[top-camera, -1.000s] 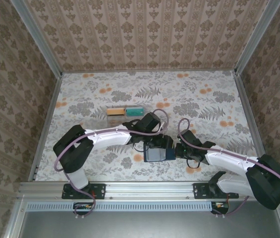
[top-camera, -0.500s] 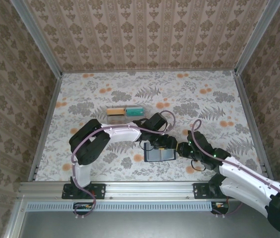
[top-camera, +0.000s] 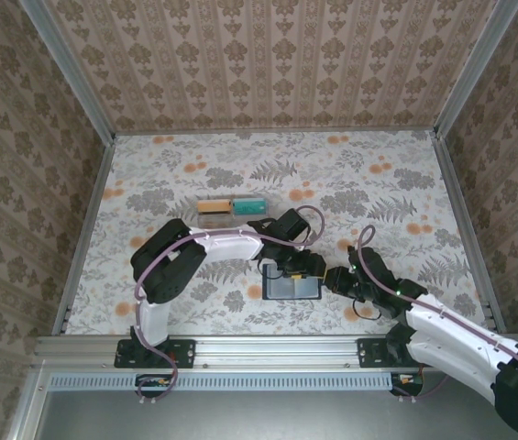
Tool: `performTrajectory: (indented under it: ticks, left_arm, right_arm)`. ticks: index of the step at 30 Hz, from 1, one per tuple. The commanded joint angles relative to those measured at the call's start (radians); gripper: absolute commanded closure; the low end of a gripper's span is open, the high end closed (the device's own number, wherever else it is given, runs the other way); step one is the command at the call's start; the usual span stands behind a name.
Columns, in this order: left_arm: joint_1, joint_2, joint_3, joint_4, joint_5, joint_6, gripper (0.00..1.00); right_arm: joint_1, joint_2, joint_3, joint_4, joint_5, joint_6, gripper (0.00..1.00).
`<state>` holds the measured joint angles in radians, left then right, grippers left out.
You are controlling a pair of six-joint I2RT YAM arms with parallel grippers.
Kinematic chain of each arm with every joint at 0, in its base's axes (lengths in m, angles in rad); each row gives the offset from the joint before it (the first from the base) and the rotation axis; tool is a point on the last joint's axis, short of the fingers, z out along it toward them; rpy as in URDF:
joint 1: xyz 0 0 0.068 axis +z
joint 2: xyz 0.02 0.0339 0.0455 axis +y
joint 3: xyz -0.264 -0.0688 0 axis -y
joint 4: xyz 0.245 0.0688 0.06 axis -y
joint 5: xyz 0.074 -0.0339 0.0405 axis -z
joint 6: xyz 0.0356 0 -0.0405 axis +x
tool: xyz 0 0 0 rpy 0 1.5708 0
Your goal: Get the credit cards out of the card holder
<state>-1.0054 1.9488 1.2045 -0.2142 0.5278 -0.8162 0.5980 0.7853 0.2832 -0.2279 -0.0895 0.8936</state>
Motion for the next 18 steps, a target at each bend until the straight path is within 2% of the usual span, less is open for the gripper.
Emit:
performTrajectory:
  ticks: [1, 2, 3, 8, 13, 18]
  left_arm:
    - [0.010, 0.031, 0.034, -0.018, -0.043, -0.014, 0.38]
    - [0.013, 0.037, 0.038, -0.018, -0.043, -0.016, 0.38]
    - [0.016, 0.042, 0.042, -0.015, -0.042, -0.019, 0.38]
    - [0.016, 0.056, 0.063, -0.013, -0.040, -0.020, 0.38]
    - [0.017, 0.062, 0.070, -0.016, -0.039, -0.023, 0.38]
    - [0.017, 0.052, 0.064, -0.018, -0.043, -0.023, 0.38]
  right_arm:
    - [0.011, -0.074, 0.004, -0.023, -0.033, 0.010, 0.70]
    - [0.013, -0.106, 0.006, -0.042, -0.022, 0.011, 0.65]
    - [0.013, -0.126, 0.005, -0.050, -0.021, 0.013, 0.65]
    - [0.030, -0.139, 0.004, -0.026, -0.062, 0.012, 0.70]
    - [0.110, -0.037, 0.001, 0.099, -0.041, 0.028, 0.83]
    - [0.128, 0.101, 0.010, 0.170, -0.012, 0.023, 0.90]
